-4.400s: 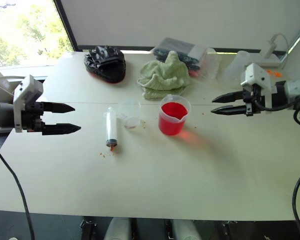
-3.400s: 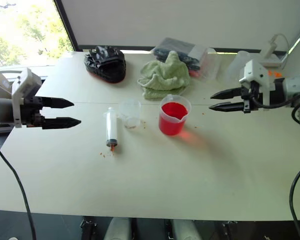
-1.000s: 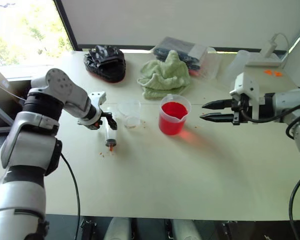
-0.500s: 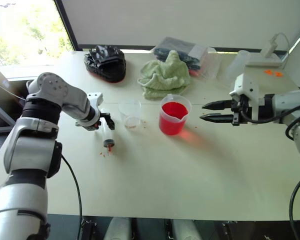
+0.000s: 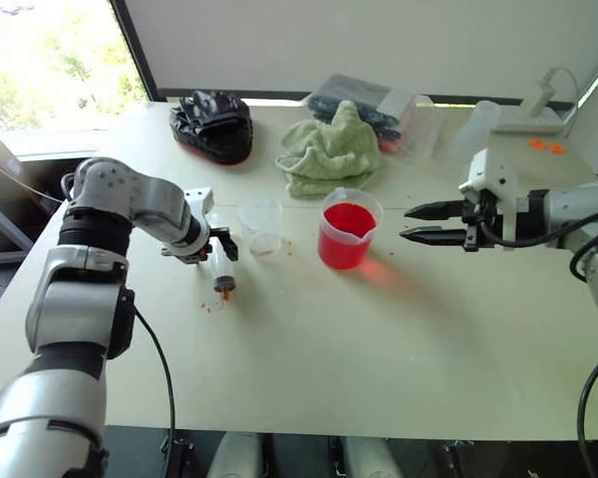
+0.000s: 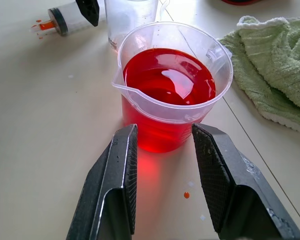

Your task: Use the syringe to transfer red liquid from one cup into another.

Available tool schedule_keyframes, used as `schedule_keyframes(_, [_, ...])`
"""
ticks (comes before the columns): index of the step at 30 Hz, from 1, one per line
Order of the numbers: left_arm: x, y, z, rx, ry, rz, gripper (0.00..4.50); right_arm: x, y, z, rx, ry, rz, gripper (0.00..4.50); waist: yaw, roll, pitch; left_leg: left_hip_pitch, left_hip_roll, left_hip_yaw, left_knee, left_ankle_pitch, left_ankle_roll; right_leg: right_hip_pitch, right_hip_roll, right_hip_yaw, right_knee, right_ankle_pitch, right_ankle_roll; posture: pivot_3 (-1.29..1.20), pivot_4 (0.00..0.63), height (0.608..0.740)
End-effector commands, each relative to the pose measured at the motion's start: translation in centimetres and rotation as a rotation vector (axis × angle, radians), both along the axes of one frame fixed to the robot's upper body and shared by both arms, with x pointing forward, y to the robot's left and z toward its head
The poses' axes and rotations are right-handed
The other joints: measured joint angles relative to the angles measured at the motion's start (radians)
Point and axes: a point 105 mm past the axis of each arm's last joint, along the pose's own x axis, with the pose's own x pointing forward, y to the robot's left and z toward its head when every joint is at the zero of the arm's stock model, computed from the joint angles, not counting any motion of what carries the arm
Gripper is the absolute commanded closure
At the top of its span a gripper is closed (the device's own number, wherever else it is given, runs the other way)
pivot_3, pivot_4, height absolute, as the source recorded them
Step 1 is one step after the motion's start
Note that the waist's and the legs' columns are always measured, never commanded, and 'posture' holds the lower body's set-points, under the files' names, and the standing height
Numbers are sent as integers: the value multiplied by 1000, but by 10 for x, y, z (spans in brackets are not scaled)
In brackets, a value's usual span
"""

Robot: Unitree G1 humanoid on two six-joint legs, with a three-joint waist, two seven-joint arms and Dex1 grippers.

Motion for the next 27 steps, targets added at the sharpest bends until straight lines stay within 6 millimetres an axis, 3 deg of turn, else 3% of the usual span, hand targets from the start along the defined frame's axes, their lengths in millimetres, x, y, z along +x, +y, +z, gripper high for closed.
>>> schedule_keyframes(1, [-1,-5,-1,-31,-12,-4,1307,-4,-2,16,-7,-68,6,2724,2,0,0,0,0,0,0,0,0,0,0,0,0,0,0,0,150,711])
schedule_keyframes(4, [1,-2,0,-24,-28,30,2760,-4,-2,16,-9,-68,6,2724,4,0,0,0,0,0,1,0,0,0,0,0,0,0,0,0,150,711])
schedule_keyframes(6, [3,-1,0,-20,-36,47,3142,-4,-2,16,-10,-68,5,2724,3,0,0,0,-1,0,1,0,0,0,-1,0,0,0,0,0,150,711])
schedule_keyframes(12, [3,-1,2,-28,-69,58,3145,-5,-3,17,-13,-69,0,2724,3,0,0,0,-1,0,2,1,-1,1,-1,0,1,0,0,0,150,711])
schedule_keyframes(16, [5,2,14,-30,-138,40,3145,-5,-4,17,-12,-71,-3,2724,2,0,0,0,-1,0,2,1,-1,1,-1,0,1,0,0,0,150,711])
schedule_keyframes(22, [9,31,38,-44,-241,151,3145,-4,-5,17,-10,-75,-8,2724,-4,0,0,0,-1,0,1,1,-1,1,0,0,1,0,0,0,150,711])
schedule_keyframes(27, [10,39,52,-68,-314,202,3145,-2,-5,19,-7,-89,-10,2724,0,0,0,0,0,0,1,1,-1,1,0,0,1,0,0,0,150,711])
